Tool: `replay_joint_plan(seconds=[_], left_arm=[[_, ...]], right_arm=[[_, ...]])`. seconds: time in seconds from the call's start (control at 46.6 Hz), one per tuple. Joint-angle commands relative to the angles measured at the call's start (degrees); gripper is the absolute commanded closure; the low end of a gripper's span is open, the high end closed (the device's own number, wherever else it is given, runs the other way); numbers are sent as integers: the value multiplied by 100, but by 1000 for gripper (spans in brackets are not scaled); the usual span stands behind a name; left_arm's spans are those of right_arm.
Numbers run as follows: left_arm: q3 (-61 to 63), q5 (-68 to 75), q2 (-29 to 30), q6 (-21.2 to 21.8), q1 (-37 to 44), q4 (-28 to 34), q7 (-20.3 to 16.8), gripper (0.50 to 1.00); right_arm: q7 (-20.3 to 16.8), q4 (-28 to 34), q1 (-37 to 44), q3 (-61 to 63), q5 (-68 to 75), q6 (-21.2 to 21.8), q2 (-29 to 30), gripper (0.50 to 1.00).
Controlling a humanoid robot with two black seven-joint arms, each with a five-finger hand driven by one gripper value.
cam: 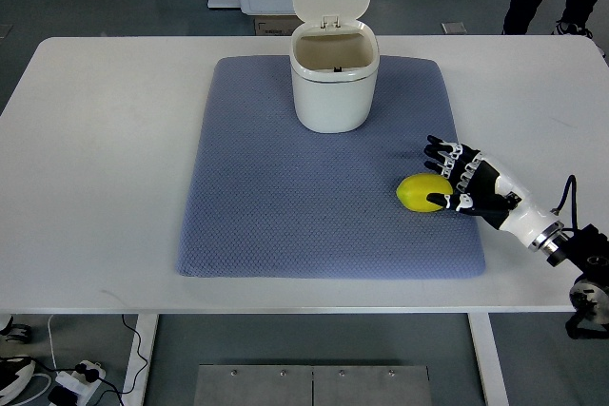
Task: Put lemon in trash with right hand
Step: 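Close the right hand's fingers around the yellow lemon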
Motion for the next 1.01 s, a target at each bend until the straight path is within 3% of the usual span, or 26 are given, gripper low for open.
replay_joint_plan(seconds=[0.0, 0.386, 0.687, 0.773, 0.987], left_arm=[[0, 2, 0, 0, 0, -1, 0, 500], [0, -6, 0, 0, 0, -1, 0, 500], [0, 2, 0, 0, 0, -1, 0, 500], [0, 2, 0, 0, 0, -1, 0, 500], [0, 2, 0, 0, 0, 8, 0, 500]], right_arm=[[-2, -2, 12, -99, -20, -37, 10, 507], [-2, -29, 118, -416, -20, -608, 36, 507], [-2, -46, 144, -557, 6, -740, 80, 523], [-2, -46, 144, -566, 15, -749, 80, 575], [-2, -81, 144, -592, 24, -749, 80, 814]])
